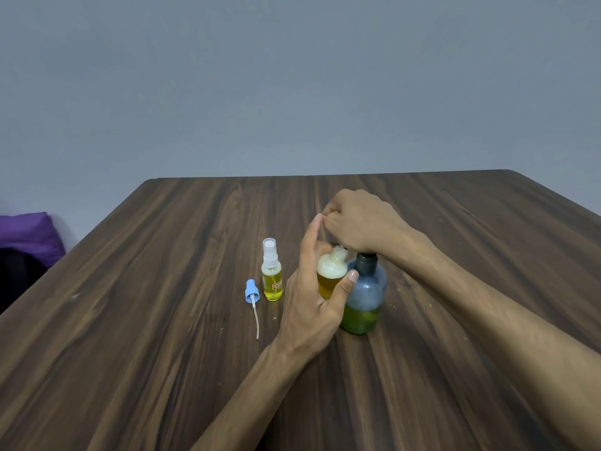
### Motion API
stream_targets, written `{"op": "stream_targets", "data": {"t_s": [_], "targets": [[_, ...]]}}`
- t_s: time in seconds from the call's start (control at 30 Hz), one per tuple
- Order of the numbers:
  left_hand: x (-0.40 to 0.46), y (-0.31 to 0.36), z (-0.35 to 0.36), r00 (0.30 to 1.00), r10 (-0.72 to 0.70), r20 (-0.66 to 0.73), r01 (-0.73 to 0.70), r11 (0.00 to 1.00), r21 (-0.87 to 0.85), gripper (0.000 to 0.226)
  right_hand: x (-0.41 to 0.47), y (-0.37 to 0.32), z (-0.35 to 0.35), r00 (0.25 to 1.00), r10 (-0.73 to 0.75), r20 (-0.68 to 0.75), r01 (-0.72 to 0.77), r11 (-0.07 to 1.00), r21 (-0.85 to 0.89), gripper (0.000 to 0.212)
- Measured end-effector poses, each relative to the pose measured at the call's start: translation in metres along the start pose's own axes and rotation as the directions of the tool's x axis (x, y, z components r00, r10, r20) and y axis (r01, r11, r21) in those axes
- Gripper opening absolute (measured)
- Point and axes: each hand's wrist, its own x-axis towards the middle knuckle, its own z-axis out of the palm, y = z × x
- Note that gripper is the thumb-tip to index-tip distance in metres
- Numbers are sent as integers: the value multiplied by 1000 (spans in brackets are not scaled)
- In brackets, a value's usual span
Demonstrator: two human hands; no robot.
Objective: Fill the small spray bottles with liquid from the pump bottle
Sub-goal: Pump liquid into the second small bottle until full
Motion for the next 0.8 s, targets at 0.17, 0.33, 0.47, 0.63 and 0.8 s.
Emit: {"op": "stream_targets", "data": {"t_s": [0.17, 0.33, 0.47, 0.63, 0.8], "targets": [[0, 0, 1, 1000, -8, 0, 8, 1000, 7, 83, 3, -3, -8, 1000, 16, 19, -16, 1000, -2, 32], [0, -1, 0, 1000, -5, 4, 5, 1000, 16, 83, 2, -1, -2, 1000, 24, 5, -24, 999, -39, 33], [0, 1, 0, 1000, -12, 3, 12, 1000, 3, 83, 0, -2, -2, 1000, -2, -10, 2, 999, -38, 32], [0, 2, 1, 1000, -5, 0, 5, 1000, 8, 83, -2, -1, -1, 999, 11, -34, -12, 999, -35, 31], [0, 0, 0, 1000, -5, -10, 5, 1000, 20, 83, 1, 1, -4, 1000, -10, -29, 11, 1000, 20, 33]]}}
